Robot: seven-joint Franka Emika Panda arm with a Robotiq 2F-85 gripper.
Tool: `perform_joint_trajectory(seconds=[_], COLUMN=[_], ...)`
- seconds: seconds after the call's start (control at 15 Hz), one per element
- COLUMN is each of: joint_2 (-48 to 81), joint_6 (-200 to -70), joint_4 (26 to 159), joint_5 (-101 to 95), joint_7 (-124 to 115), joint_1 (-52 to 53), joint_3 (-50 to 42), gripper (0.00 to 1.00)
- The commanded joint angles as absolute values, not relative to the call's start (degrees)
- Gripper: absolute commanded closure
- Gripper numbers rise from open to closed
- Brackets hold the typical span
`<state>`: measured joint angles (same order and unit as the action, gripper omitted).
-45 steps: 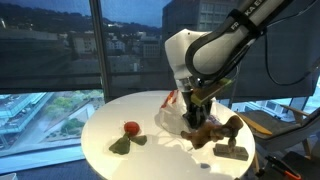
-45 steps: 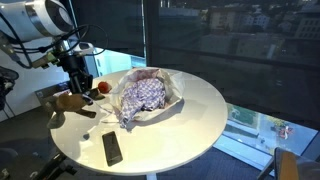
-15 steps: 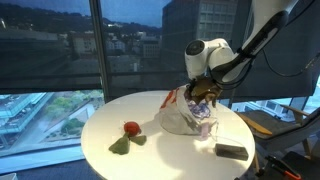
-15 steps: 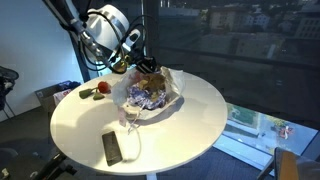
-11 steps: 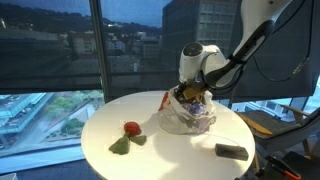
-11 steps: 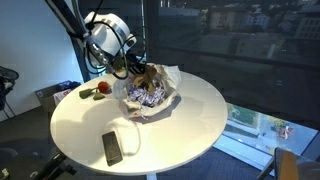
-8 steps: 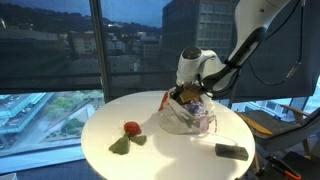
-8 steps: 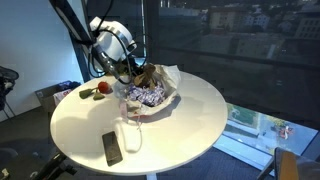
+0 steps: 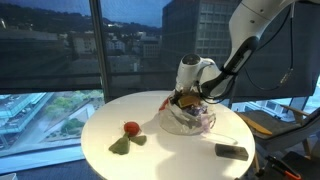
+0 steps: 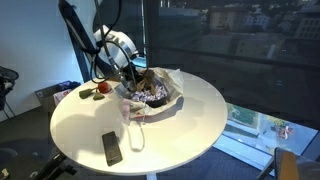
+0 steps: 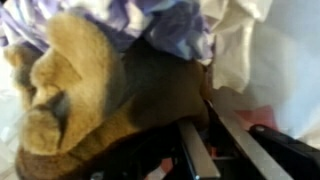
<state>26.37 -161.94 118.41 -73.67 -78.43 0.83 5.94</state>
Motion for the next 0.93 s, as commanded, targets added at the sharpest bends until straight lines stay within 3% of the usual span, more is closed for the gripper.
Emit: perform_joint_trajectory(seconds=[0.0, 0.4, 0.6, 0.87], joint_2=[19.22, 9.54, 6.04, 0.19], joint_6=[-159.07, -140.65, -135.17, -140.16], joint_4=[124.60, 130.41, 132.31, 136.49], joint_5=[-70.84, -66.11, -59.45, -50.99], joint_7=[-79.11, -81.66, -79.09, -73.63], joint_1=[2.89, 9.45, 10.27, 10.26], joint_3=[9.16, 10.96, 11.70, 11.94], gripper=[0.43, 0.01, 0.00, 0.00])
